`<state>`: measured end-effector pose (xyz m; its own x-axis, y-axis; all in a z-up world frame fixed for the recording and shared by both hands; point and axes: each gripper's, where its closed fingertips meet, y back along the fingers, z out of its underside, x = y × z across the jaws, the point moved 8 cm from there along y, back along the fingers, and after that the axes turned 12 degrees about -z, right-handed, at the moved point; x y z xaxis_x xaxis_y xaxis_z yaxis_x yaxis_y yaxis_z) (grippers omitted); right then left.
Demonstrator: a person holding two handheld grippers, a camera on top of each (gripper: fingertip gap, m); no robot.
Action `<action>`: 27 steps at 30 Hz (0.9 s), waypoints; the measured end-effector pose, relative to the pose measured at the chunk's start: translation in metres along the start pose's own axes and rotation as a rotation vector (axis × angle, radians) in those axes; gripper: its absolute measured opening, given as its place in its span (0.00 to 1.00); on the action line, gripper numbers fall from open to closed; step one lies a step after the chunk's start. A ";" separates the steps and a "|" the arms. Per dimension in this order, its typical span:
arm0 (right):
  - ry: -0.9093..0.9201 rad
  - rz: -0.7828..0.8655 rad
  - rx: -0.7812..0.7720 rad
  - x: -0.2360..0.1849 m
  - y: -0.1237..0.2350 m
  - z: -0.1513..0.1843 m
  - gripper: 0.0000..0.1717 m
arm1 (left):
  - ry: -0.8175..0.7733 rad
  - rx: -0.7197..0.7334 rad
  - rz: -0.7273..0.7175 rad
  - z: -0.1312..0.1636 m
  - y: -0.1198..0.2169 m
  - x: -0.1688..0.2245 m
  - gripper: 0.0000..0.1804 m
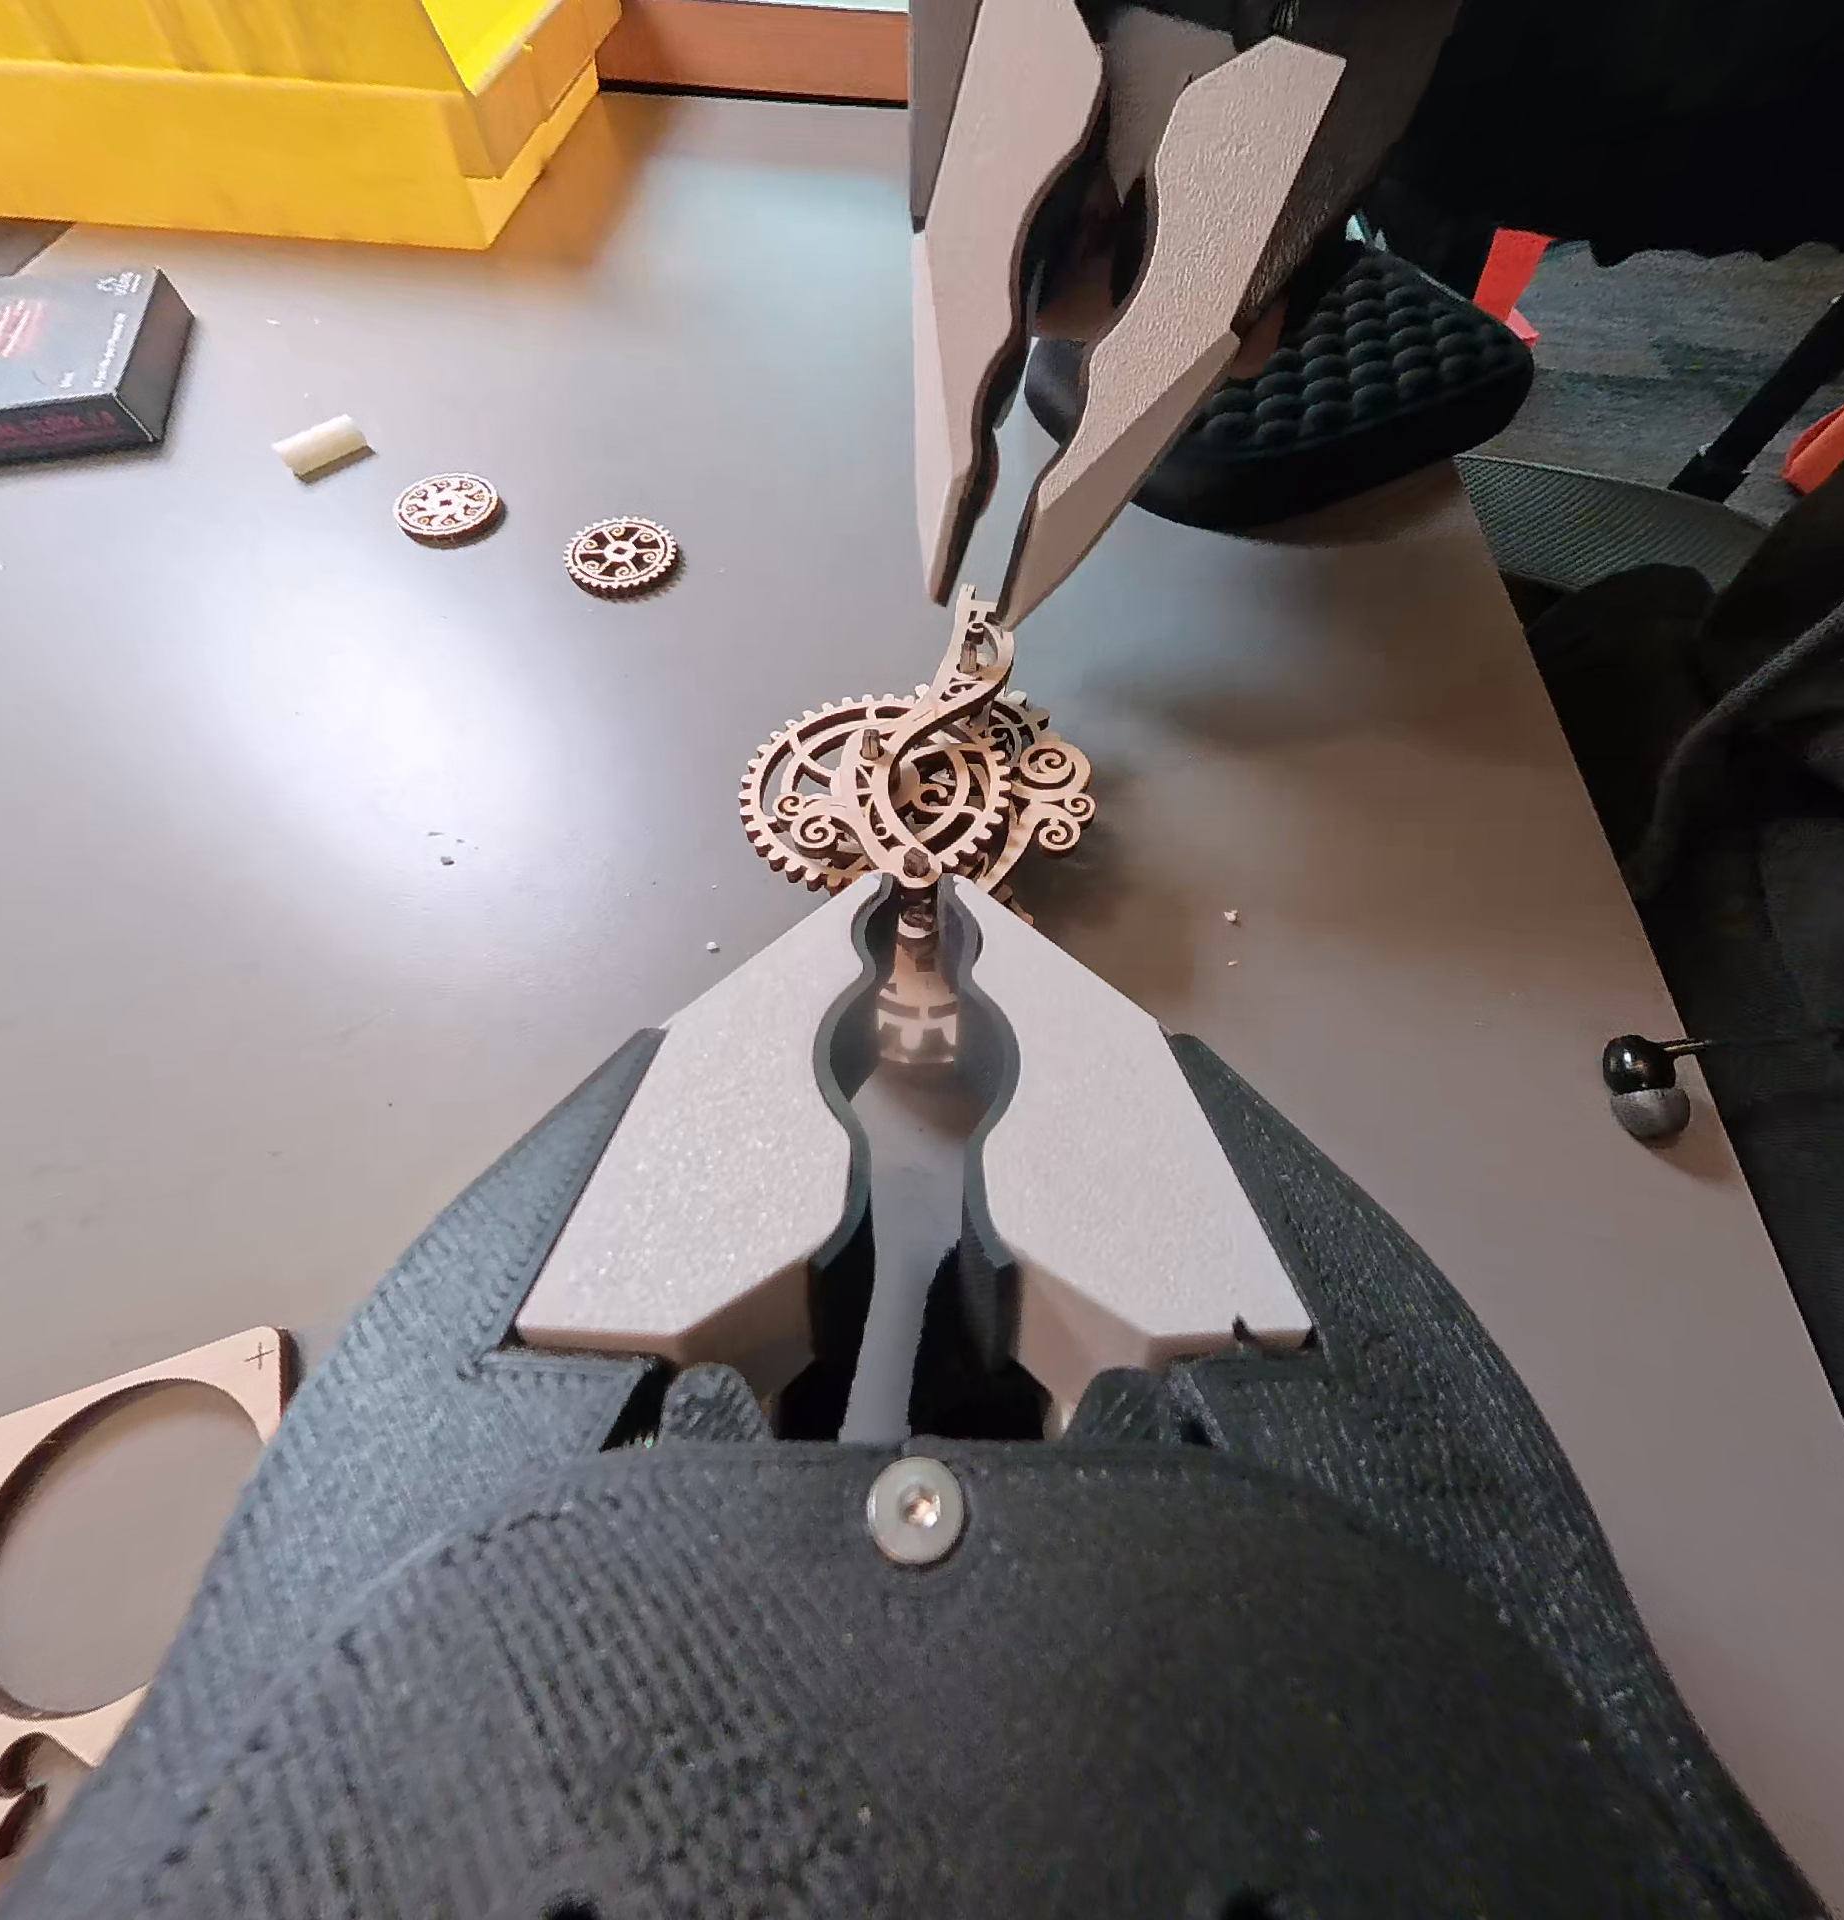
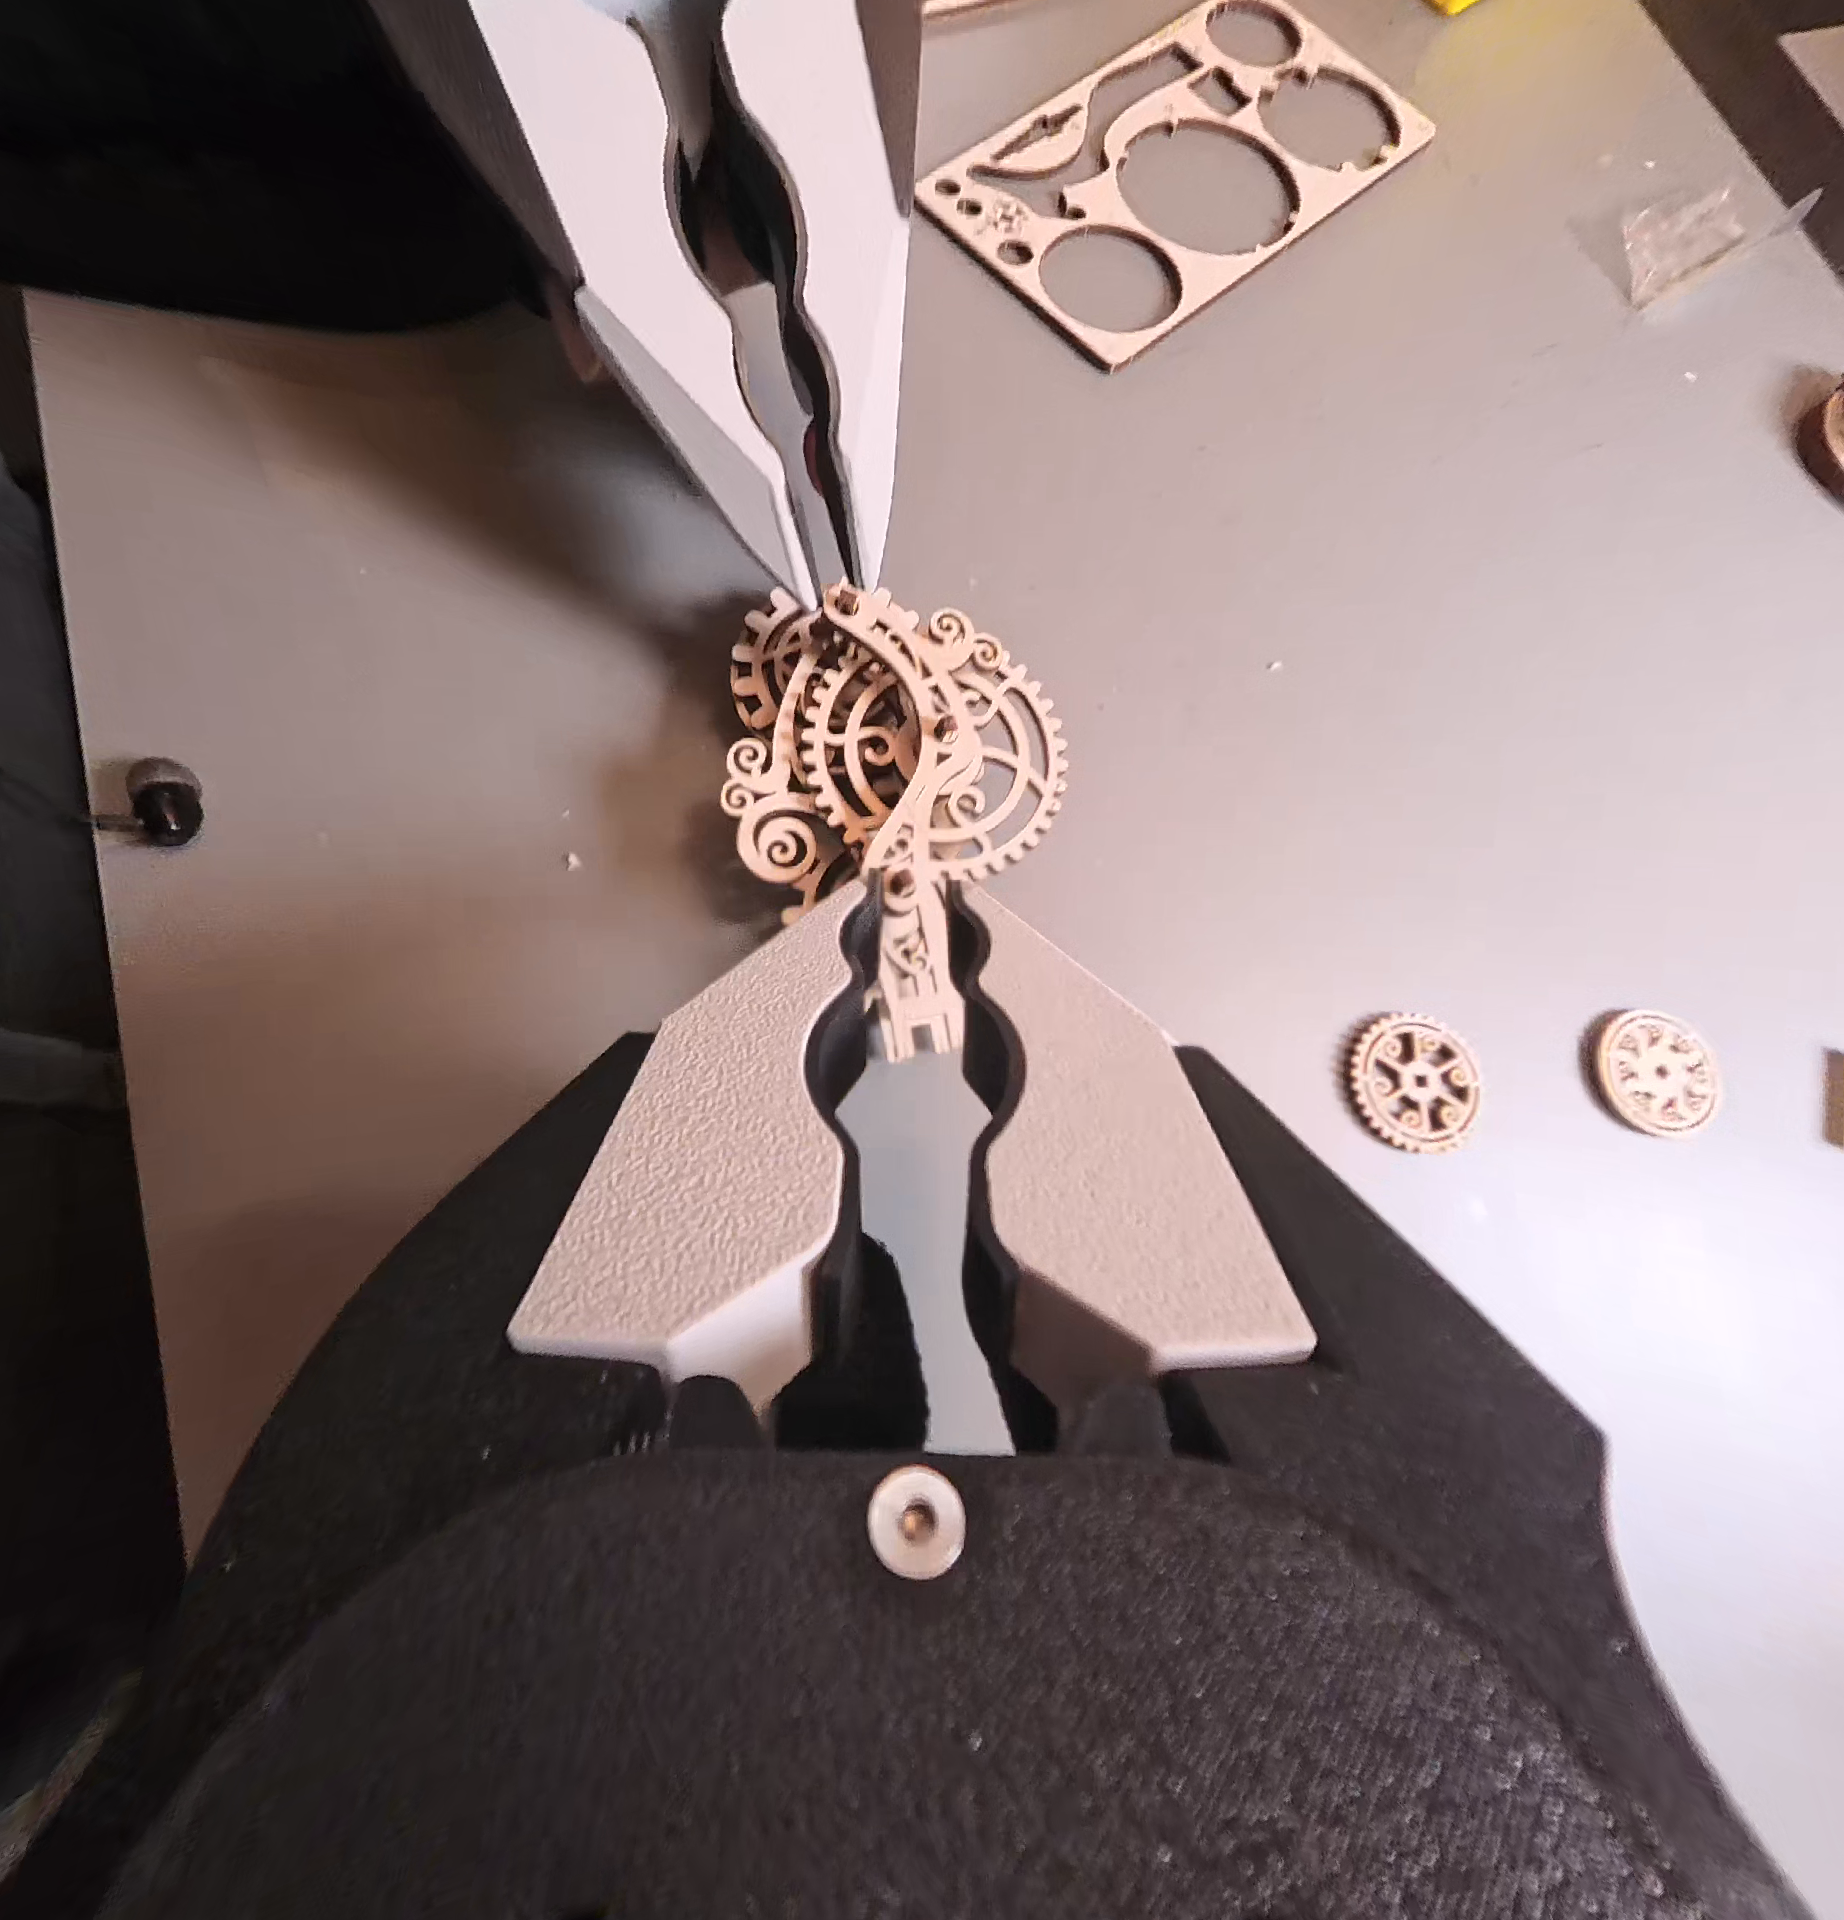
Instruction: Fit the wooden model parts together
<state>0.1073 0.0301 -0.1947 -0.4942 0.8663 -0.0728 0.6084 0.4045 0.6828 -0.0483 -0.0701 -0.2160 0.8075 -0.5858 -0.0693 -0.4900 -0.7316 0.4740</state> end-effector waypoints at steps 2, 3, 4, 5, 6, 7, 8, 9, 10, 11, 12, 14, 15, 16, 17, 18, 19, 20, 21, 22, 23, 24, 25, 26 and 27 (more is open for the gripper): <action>-0.004 -0.006 -0.025 -0.002 -0.005 0.006 0.05 | 0.002 0.000 0.001 0.000 0.000 0.000 0.03; 0.000 -0.005 -0.014 -0.003 -0.006 0.006 0.04 | 0.003 0.000 0.001 0.000 0.000 0.000 0.03; -0.002 -0.016 -0.010 -0.004 -0.007 0.007 0.02 | 0.001 0.000 0.001 0.000 0.000 0.000 0.03; -0.008 -0.023 -0.002 -0.005 -0.007 0.007 0.01 | 0.001 0.000 -0.001 0.000 0.000 0.000 0.03; -0.011 -0.023 0.002 -0.005 -0.008 0.008 0.01 | 0.000 0.001 -0.002 0.000 0.000 0.000 0.03; -0.012 -0.022 0.005 -0.005 -0.007 0.008 0.01 | -0.001 0.001 -0.003 0.000 0.000 0.000 0.03; -0.015 -0.022 0.005 -0.005 -0.007 0.008 0.01 | -0.001 0.001 -0.003 0.000 0.000 0.000 0.03; -0.017 -0.021 0.002 -0.004 -0.007 0.008 0.01 | -0.001 0.001 -0.001 0.000 0.000 0.000 0.03; -0.017 -0.016 -0.002 -0.004 -0.006 0.008 0.02 | -0.001 0.001 0.000 0.000 0.000 0.000 0.03; -0.013 -0.006 -0.004 -0.003 -0.004 0.007 0.03 | -0.002 0.000 0.001 0.000 0.000 0.000 0.03; -0.010 0.002 0.004 -0.002 -0.003 0.006 0.03 | -0.006 0.000 -0.003 0.000 0.000 0.000 0.03; -0.028 -0.007 0.017 -0.001 -0.001 0.005 0.03 | -0.012 0.002 -0.005 -0.001 0.001 0.000 0.03; -0.042 -0.016 0.005 -0.001 -0.002 0.006 0.03 | -0.012 0.003 -0.001 -0.001 0.001 0.000 0.03; -0.047 -0.024 -0.008 -0.001 -0.004 0.008 0.04 | -0.010 0.004 0.001 -0.001 0.000 0.001 0.03; -0.043 -0.030 0.003 -0.001 -0.004 0.008 0.03 | -0.009 0.006 0.001 -0.001 0.001 0.000 0.03; -0.043 -0.030 -0.015 -0.001 -0.005 0.010 0.04 | -0.011 0.002 -0.001 -0.001 0.001 0.000 0.03; -0.041 -0.015 -0.018 0.001 -0.004 0.010 0.04 | -0.016 -0.008 -0.002 0.000 0.000 0.000 0.03; -0.037 0.001 -0.004 0.003 0.000 0.008 0.04 | -0.024 -0.018 -0.006 0.001 -0.001 0.001 0.03; -0.043 0.010 0.018 0.007 0.005 0.006 0.05 | -0.032 -0.020 -0.007 0.001 -0.001 0.001 0.04; -0.059 0.025 0.042 0.013 0.012 0.004 0.05 | -0.036 -0.014 -0.006 0.001 -0.001 0.002 0.04; -0.077 0.046 0.061 0.020 0.020 0.002 0.05 | -0.037 -0.006 -0.012 -0.001 -0.001 0.002 0.05; -0.095 0.071 0.068 0.029 0.026 0.004 0.06 | -0.034 0.002 -0.019 -0.002 0.000 0.001 0.06; -0.113 0.102 0.058 0.039 0.032 0.007 0.07 | -0.029 0.011 -0.021 -0.003 0.002 0.000 0.07; -0.126 0.138 0.036 0.049 0.036 0.012 0.08 | -0.021 0.019 -0.021 -0.004 0.003 -0.001 0.08; -0.133 0.171 0.010 0.059 0.039 0.018 0.10 | -0.013 0.029 -0.023 -0.005 0.004 -0.002 0.09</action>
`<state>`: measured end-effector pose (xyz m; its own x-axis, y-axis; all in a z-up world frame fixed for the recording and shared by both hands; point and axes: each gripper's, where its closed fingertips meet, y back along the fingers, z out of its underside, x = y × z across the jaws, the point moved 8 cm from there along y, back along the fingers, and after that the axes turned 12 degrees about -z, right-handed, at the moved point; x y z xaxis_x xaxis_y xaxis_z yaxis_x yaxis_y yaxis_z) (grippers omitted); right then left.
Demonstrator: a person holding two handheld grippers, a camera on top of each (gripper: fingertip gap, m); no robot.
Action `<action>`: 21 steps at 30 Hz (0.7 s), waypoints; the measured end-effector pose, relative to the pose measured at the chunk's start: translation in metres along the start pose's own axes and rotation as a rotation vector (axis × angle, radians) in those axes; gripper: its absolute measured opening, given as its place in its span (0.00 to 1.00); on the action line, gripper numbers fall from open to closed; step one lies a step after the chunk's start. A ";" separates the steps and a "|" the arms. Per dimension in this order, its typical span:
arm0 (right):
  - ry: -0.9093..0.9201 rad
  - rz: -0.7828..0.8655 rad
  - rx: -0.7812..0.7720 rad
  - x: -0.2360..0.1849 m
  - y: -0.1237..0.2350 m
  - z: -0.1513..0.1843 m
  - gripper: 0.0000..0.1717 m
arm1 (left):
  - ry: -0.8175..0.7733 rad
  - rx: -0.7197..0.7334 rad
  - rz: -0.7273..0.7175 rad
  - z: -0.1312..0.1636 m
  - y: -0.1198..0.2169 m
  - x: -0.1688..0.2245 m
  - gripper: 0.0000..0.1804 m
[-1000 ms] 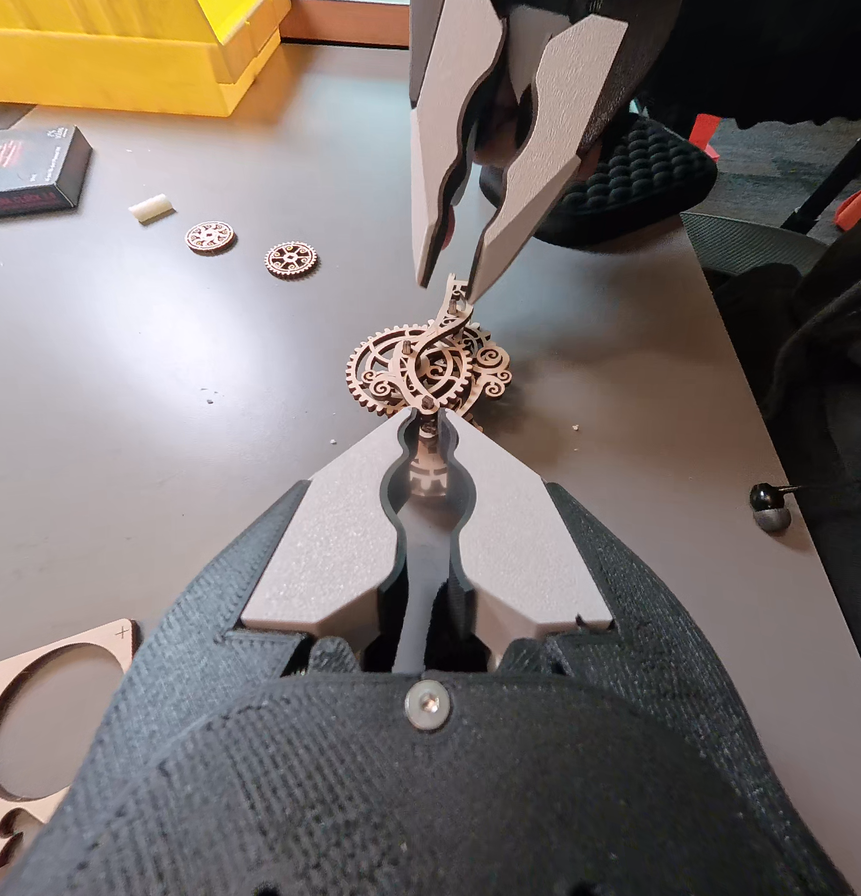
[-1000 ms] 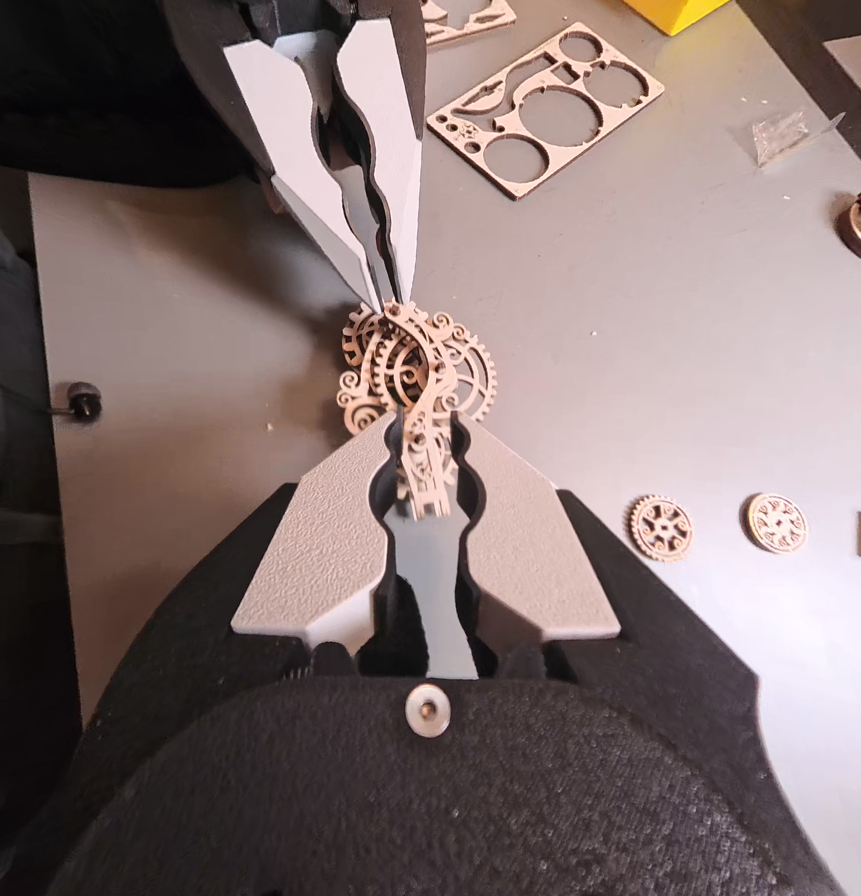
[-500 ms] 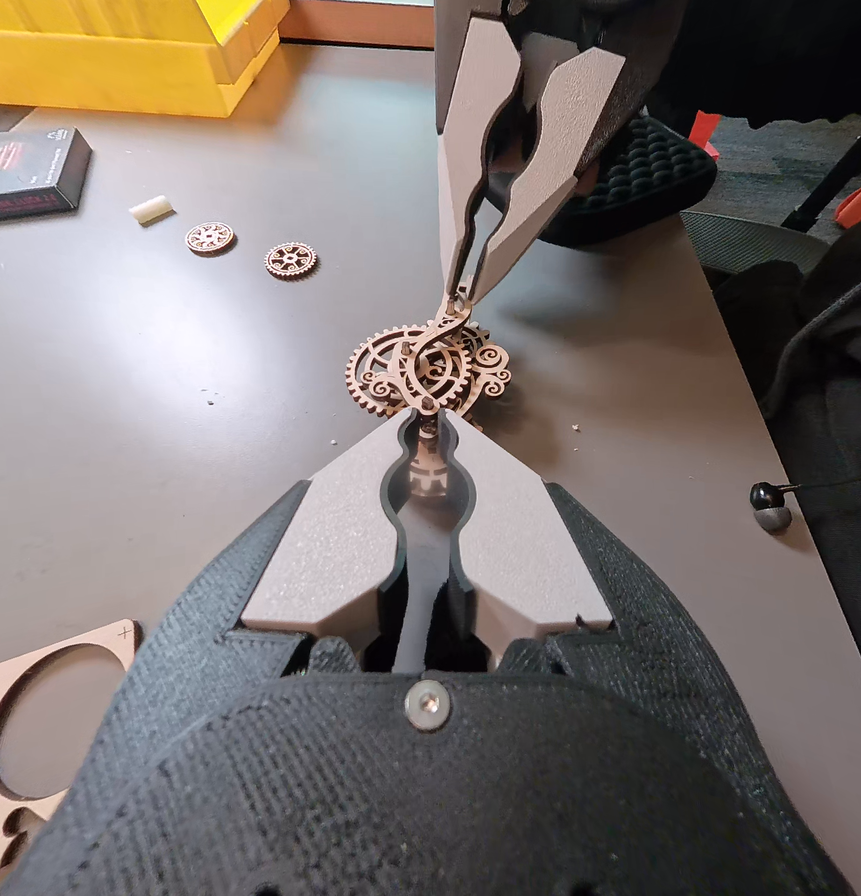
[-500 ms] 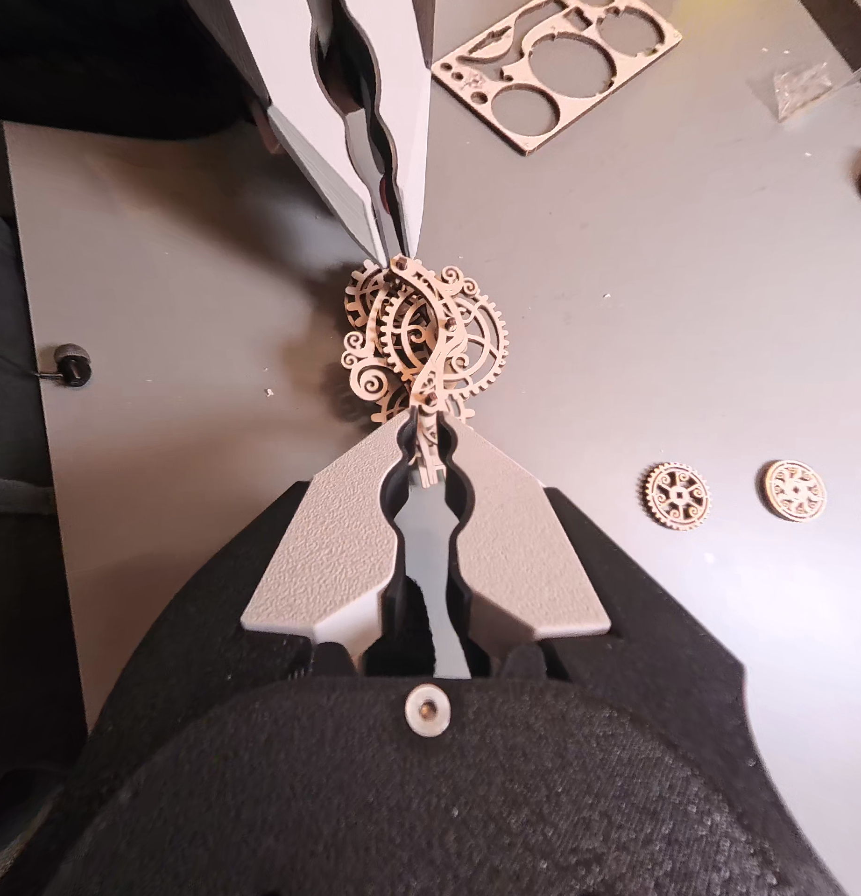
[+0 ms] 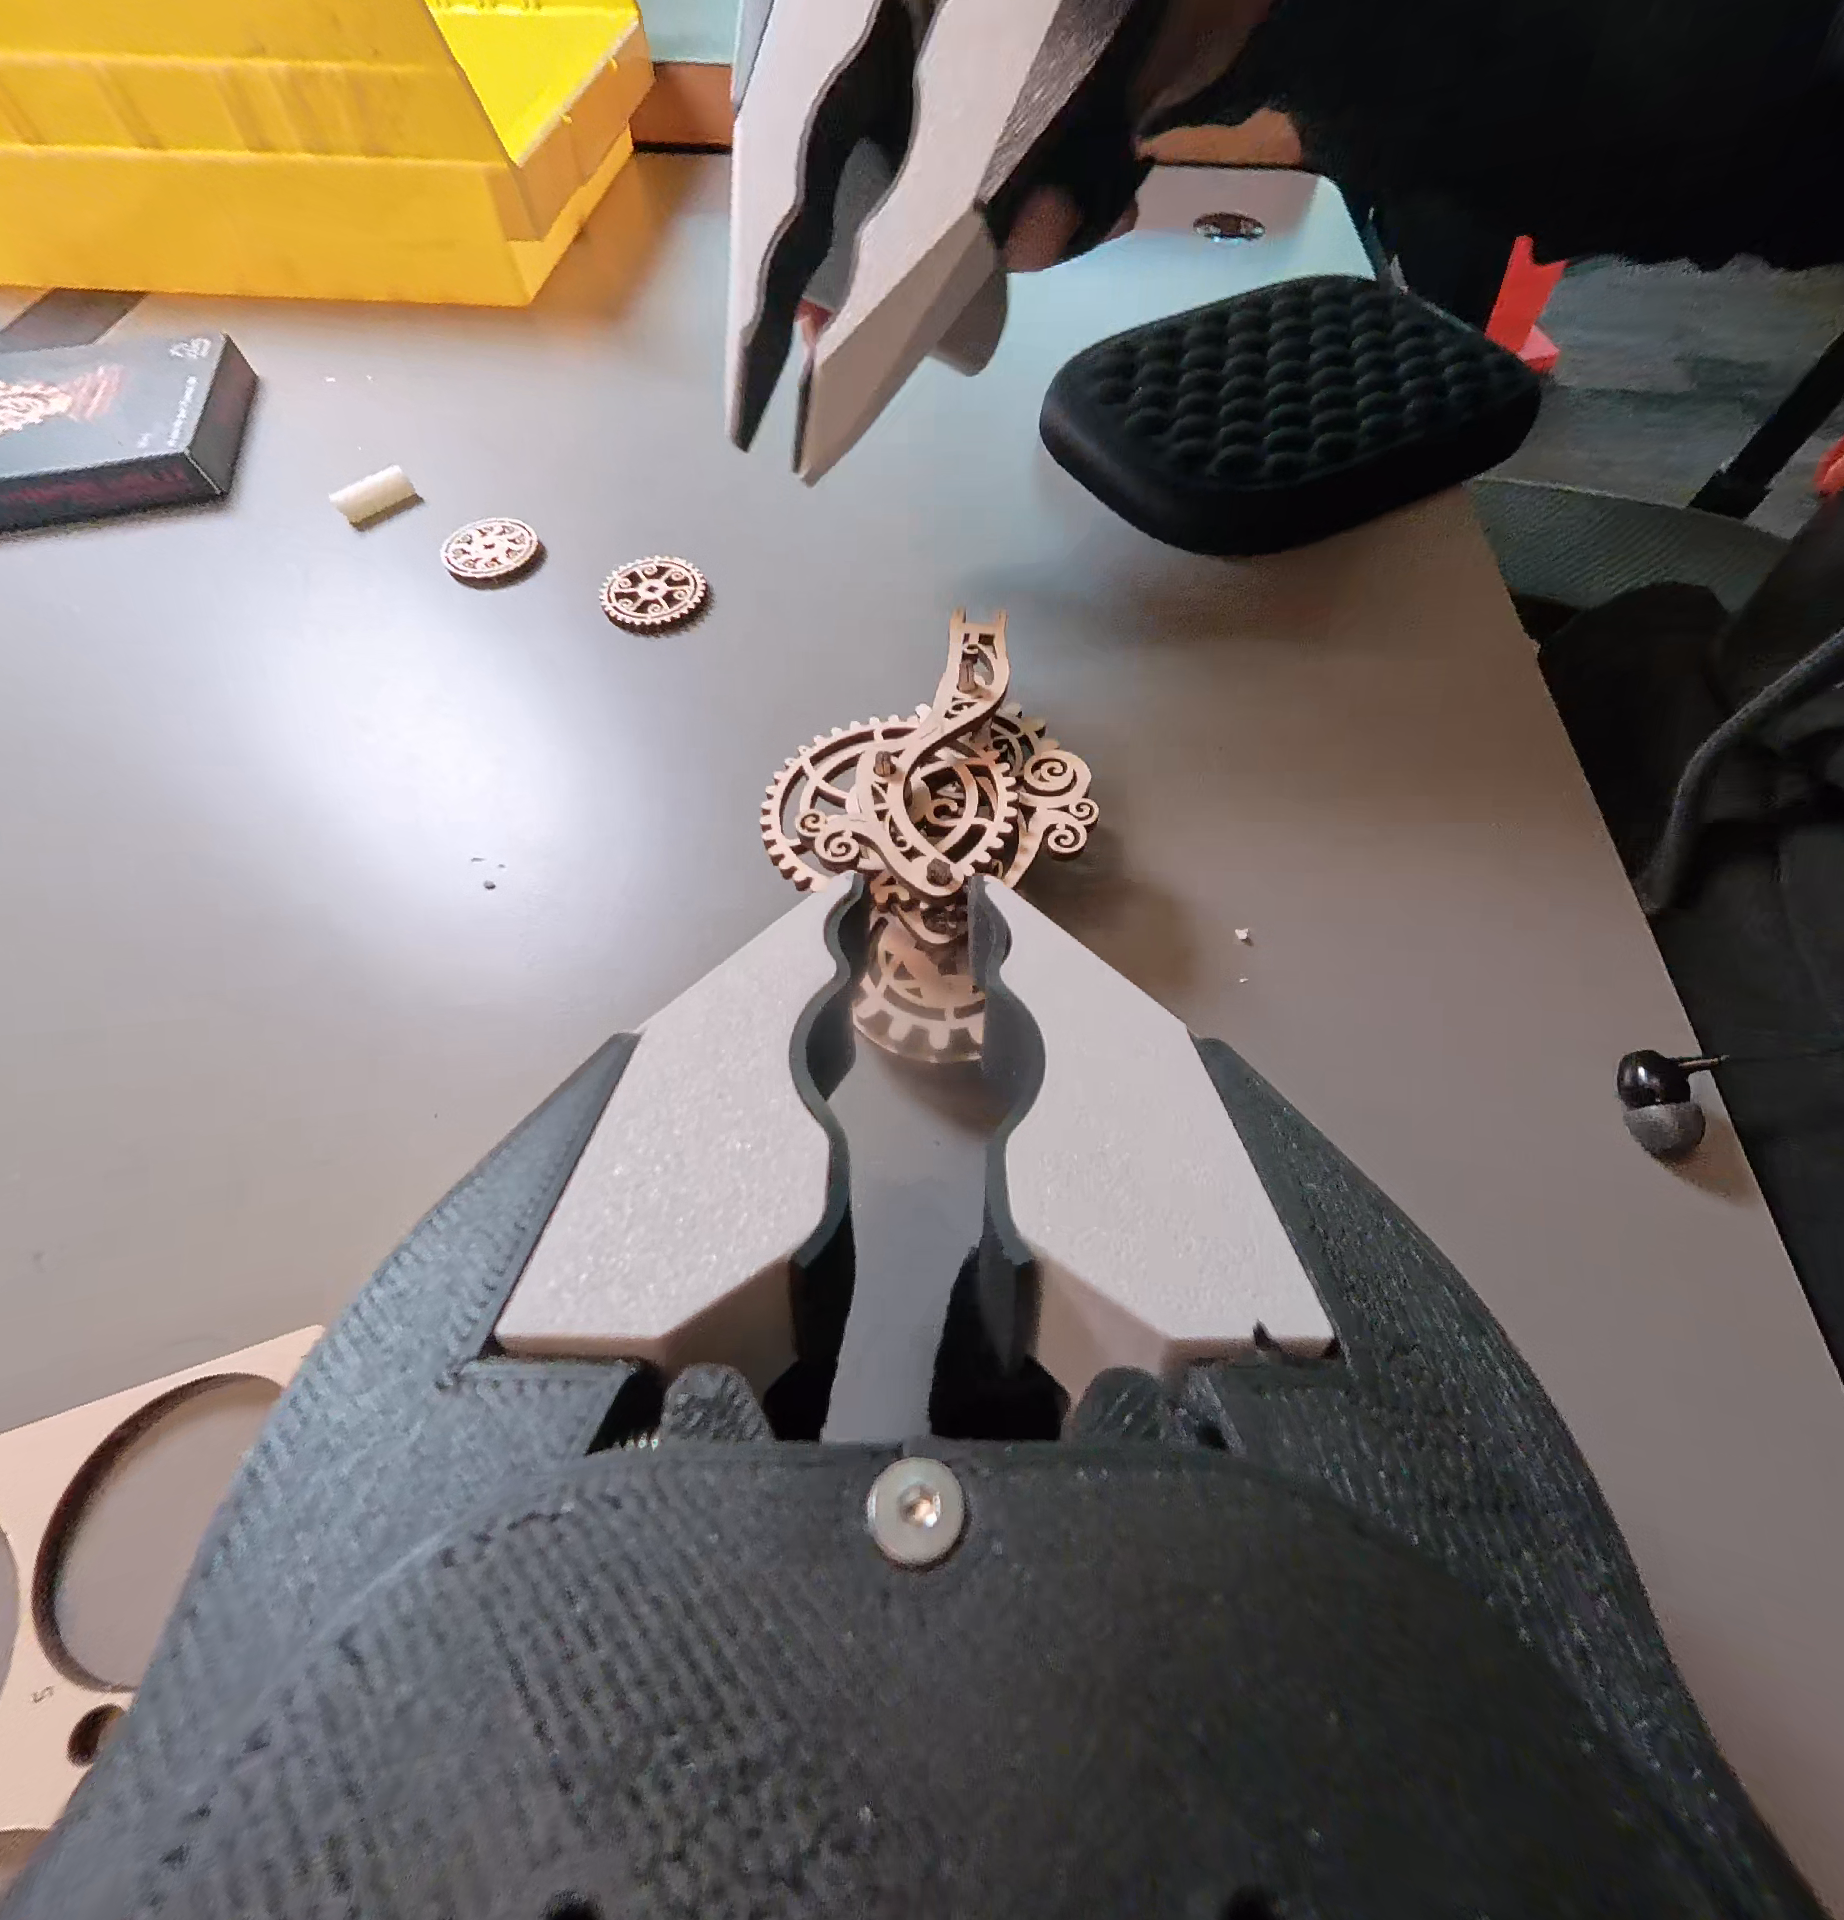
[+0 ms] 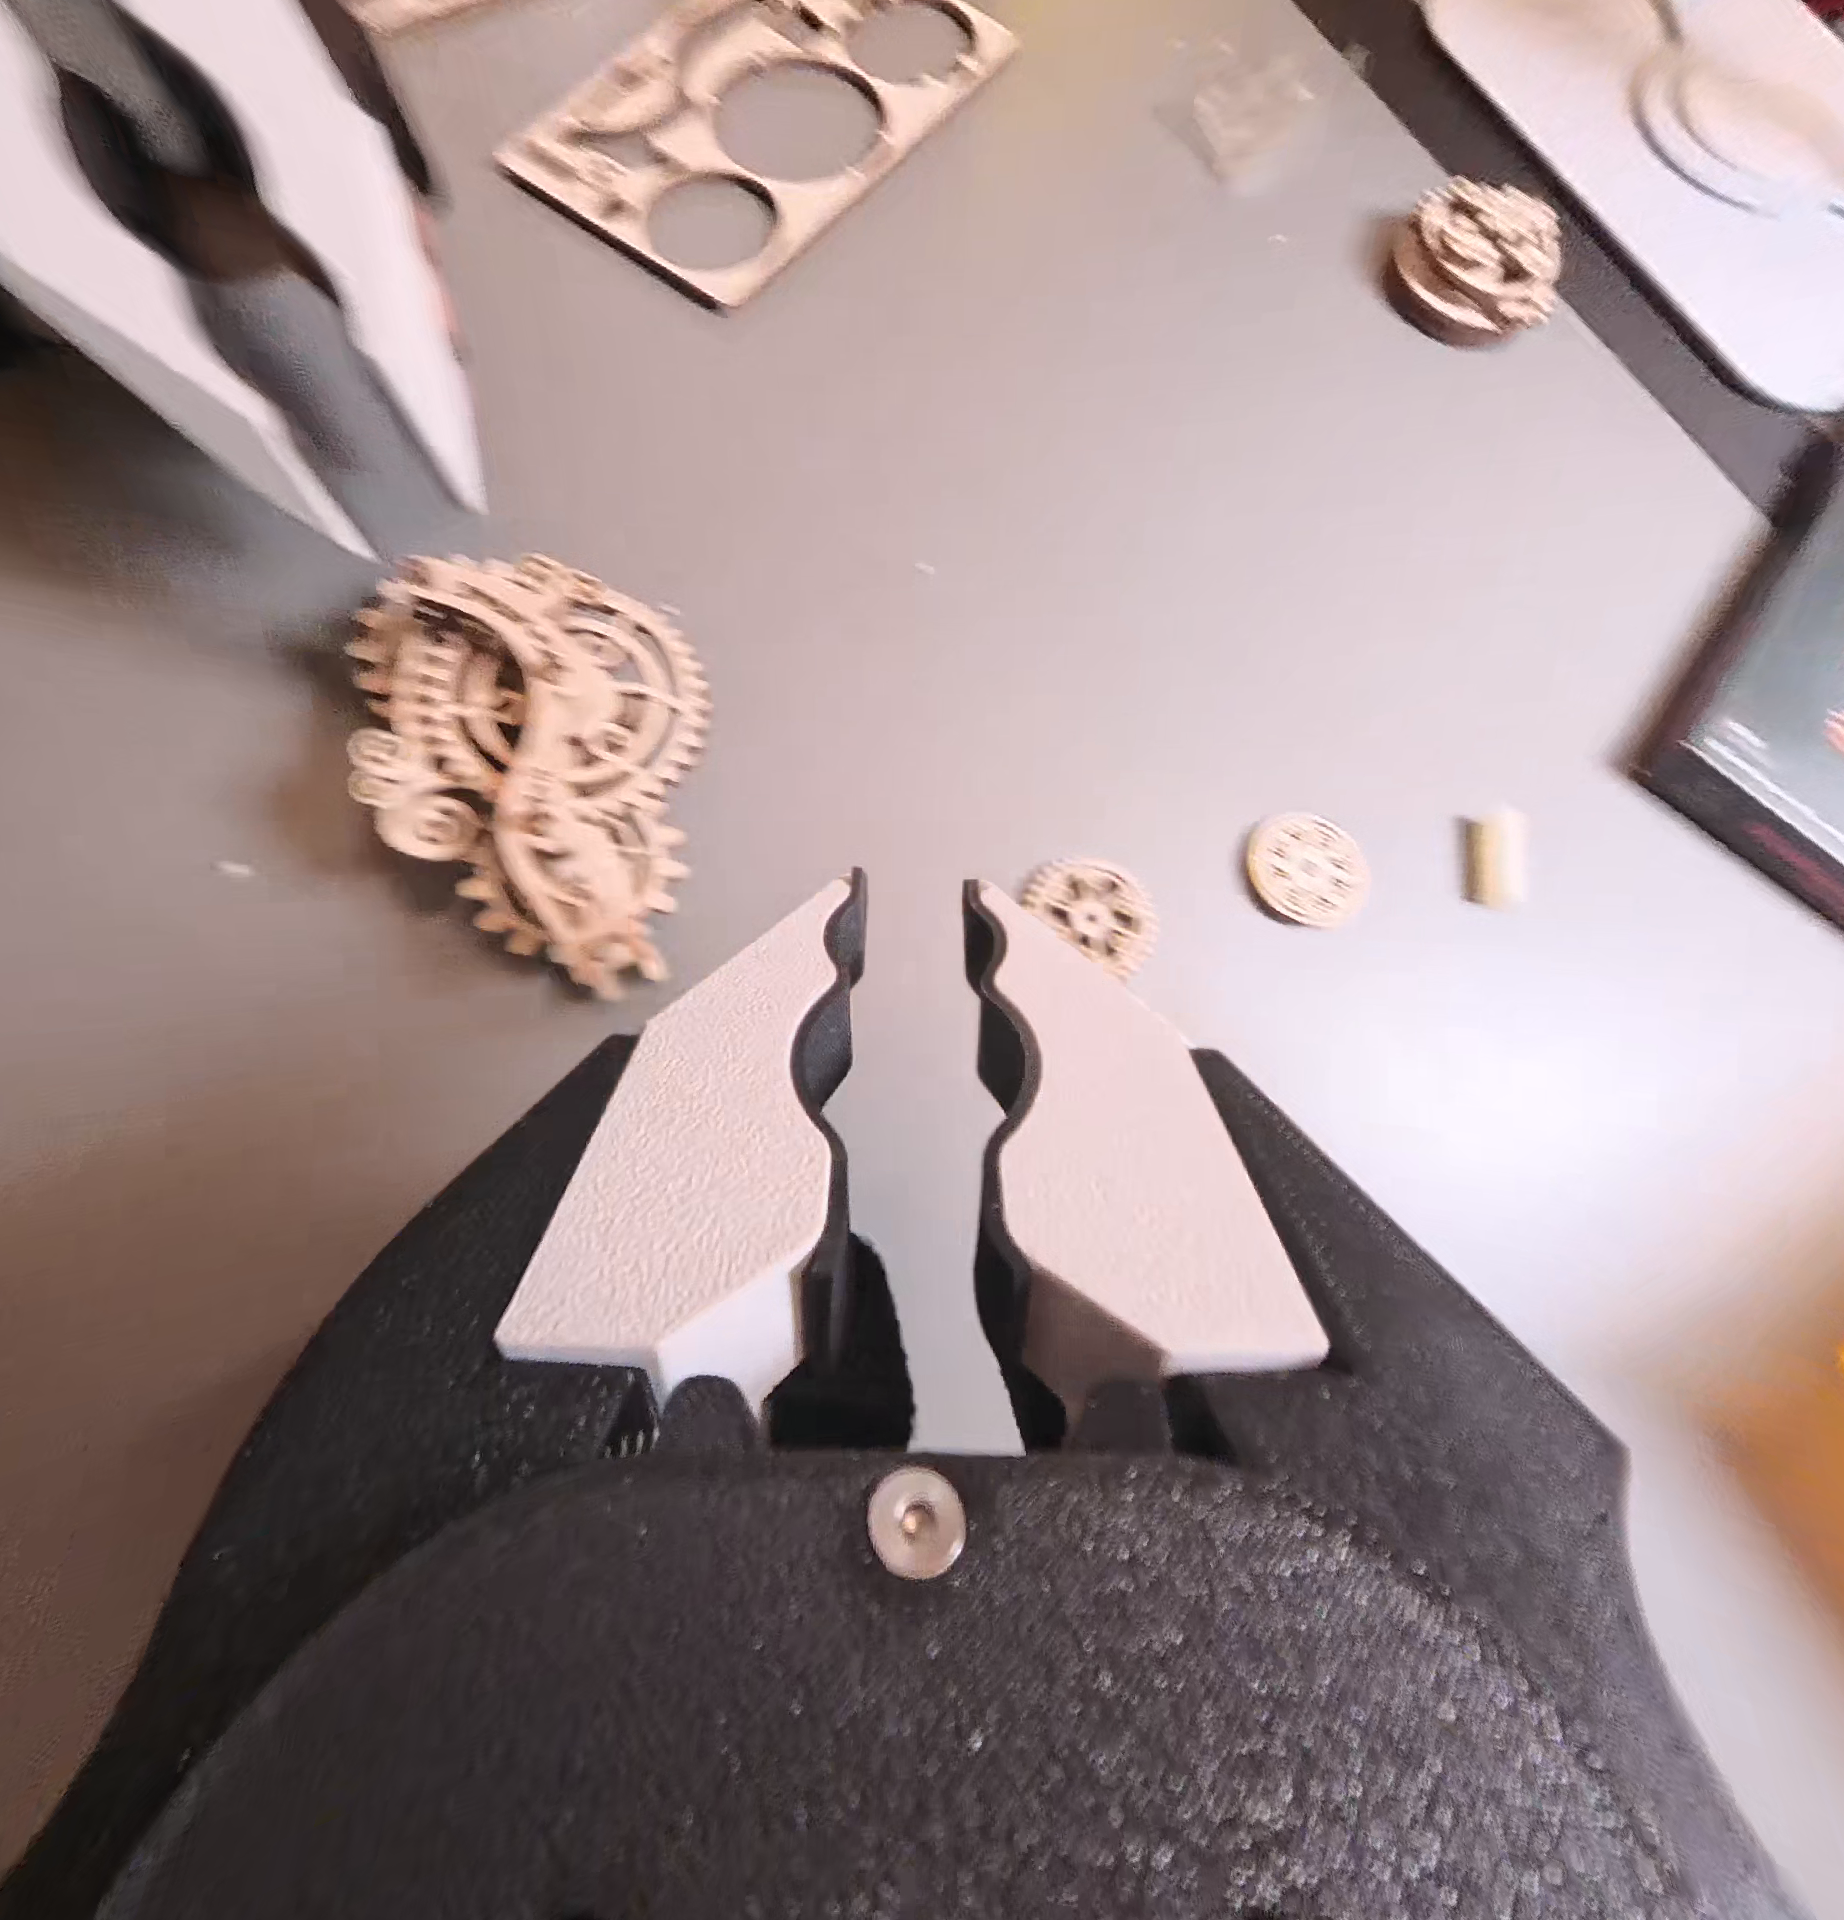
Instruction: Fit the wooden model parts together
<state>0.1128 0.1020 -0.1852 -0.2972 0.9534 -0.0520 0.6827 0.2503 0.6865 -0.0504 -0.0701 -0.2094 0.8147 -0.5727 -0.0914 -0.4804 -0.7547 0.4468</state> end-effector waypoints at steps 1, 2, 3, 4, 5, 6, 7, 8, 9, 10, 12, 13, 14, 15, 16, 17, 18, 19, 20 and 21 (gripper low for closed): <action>-0.004 0.025 -0.020 0.010 0.000 0.004 0.11 | 0.007 0.007 -0.001 -0.001 0.001 -0.001 0.10; -0.015 0.038 -0.036 0.019 -0.001 0.008 0.11 | 0.013 0.011 0.002 -0.001 0.001 -0.001 0.10; -0.036 0.038 -0.051 0.027 -0.003 0.012 0.12 | 0.018 0.013 0.007 -0.001 0.001 -0.001 0.11; -0.063 0.027 -0.070 0.034 -0.006 0.016 0.14 | 0.023 0.015 0.016 -0.001 0.001 0.000 0.11; -0.090 0.008 -0.087 0.039 -0.010 0.019 0.16 | 0.027 0.015 0.022 -0.001 0.000 0.000 0.11; -0.107 -0.005 -0.091 0.042 -0.013 0.020 0.17 | 0.030 0.014 0.022 0.000 -0.001 0.001 0.10; -0.114 -0.017 -0.090 0.044 -0.015 0.020 0.18 | 0.030 0.010 0.020 0.001 -0.003 0.001 0.10; -0.119 -0.030 -0.100 0.044 -0.018 0.020 0.19 | 0.029 0.004 0.019 0.002 -0.004 0.002 0.10; -0.120 -0.040 -0.114 0.044 -0.022 0.021 0.21 | 0.028 -0.005 0.021 0.004 -0.006 0.003 0.10; -0.118 -0.041 -0.124 0.045 -0.024 0.021 0.22 | 0.025 -0.013 0.021 0.005 -0.008 0.003 0.10; -0.120 -0.044 -0.145 0.046 -0.029 0.022 0.23 | 0.017 -0.022 0.008 0.006 -0.010 0.004 0.09; -0.122 -0.046 -0.152 0.047 -0.030 0.022 0.23 | 0.015 -0.025 0.000 0.007 -0.011 0.004 0.09; -0.124 -0.048 -0.153 0.047 -0.031 0.023 0.23 | 0.013 -0.029 -0.006 0.007 -0.011 0.003 0.09; -0.124 -0.047 -0.149 0.048 -0.032 0.023 0.23 | 0.011 -0.030 -0.012 0.008 -0.011 0.002 0.09; -0.127 -0.046 -0.146 0.050 -0.033 0.022 0.23 | 0.013 -0.029 -0.023 0.008 -0.011 0.001 0.09; -0.131 -0.046 -0.144 0.051 -0.033 0.022 0.22 | 0.014 -0.029 -0.033 0.008 -0.011 0.000 0.09; -0.131 -0.045 -0.143 0.052 -0.033 0.022 0.22 | 0.017 -0.030 -0.040 0.008 -0.010 -0.002 0.08; -0.127 -0.041 -0.143 0.052 -0.033 0.022 0.21 | 0.022 -0.027 -0.042 0.008 -0.010 -0.003 0.09; -0.121 -0.036 -0.146 0.053 -0.034 0.022 0.20 | 0.028 -0.021 -0.044 0.008 -0.009 -0.004 0.09; -0.113 -0.031 -0.151 0.053 -0.034 0.022 0.20 | 0.033 -0.017 -0.049 0.007 -0.009 -0.005 0.09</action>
